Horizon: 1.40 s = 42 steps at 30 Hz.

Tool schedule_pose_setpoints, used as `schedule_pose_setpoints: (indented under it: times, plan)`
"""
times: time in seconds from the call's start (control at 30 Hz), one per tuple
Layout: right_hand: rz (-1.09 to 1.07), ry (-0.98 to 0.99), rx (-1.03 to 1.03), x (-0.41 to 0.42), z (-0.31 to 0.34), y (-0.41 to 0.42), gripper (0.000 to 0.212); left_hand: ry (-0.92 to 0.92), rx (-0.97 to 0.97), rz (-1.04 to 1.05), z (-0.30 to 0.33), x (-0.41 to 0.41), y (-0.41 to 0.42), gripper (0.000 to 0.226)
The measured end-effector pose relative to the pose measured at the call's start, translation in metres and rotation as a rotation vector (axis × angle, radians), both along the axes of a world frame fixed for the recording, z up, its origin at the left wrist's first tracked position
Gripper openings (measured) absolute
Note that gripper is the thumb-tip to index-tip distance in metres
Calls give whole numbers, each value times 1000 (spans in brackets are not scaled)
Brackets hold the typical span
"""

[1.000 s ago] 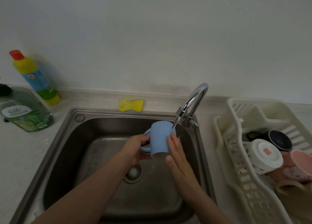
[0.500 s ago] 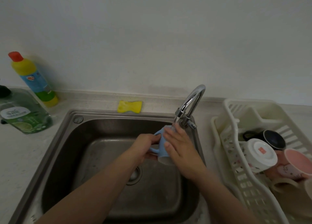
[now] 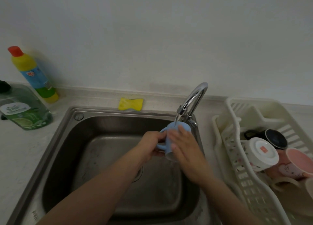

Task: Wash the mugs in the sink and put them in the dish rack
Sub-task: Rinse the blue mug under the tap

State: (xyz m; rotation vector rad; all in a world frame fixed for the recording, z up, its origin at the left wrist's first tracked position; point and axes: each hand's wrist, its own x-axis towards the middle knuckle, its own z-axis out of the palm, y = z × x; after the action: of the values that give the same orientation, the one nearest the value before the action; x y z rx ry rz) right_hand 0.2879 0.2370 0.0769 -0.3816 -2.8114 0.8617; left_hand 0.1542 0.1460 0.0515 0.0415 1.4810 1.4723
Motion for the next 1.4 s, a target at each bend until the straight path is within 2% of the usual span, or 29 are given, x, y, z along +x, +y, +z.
schedule_pose_setpoints:
  times: [0.07,0.1,0.2,0.27,0.37,0.43,0.57,0.6,0.7,0.73,0.87,0.97,1.03,1.13,1.2,1.33,1.4]
  plan:
    - [-110,-59,-68,-16,4,13,66,-33,-10,35,-1,3,-1,27]
    - [-85,-100,-46,-17,4,10,71,-50,-16,54,-2,3,-2,27]
    - [137,-233,110,3,2,-24,73,-76,-23,90,-9,-5,-15,30]
    - [218,-194,133,7,-7,-24,73,-57,-25,84,-14,-10,-26,30]
    - [6,-98,-182,-21,-11,-3,71,-56,-36,103,-15,-12,-36,29]
    - [-89,-113,-347,-24,-9,-7,66,-85,-36,149,-13,-14,-39,28]
    - [69,-86,-258,6,-13,-34,68,-140,-5,173,-13,-18,-48,27]
    - [41,-73,-304,2,-14,-28,69,-136,0,143,-12,-16,-49,26]
    - [-219,-100,-547,-15,-5,-8,69,-123,-6,104,-11,-5,-47,25]
    - [-227,-94,-569,-12,-2,-9,69,-123,-4,108,-11,-3,-44,25]
    - [34,-146,-246,13,1,-32,75,-130,13,88,-8,-7,-34,26]
    - [-4,-97,-66,-11,1,-9,84,-83,24,-22,-5,-1,-28,25]
    - [-25,-100,18,-23,9,2,83,-51,2,-42,-5,1,-23,26]
    - [195,-158,162,-4,9,-15,72,-14,-26,-40,-4,-3,-27,24]
    - [311,-115,171,4,2,-17,61,-8,-11,-61,-3,-6,-31,23]
    - [89,-55,30,-28,1,11,64,9,-38,-30,-1,-8,-30,23]
    - [144,-84,70,-25,3,1,63,-7,-46,9,0,-12,-28,23]
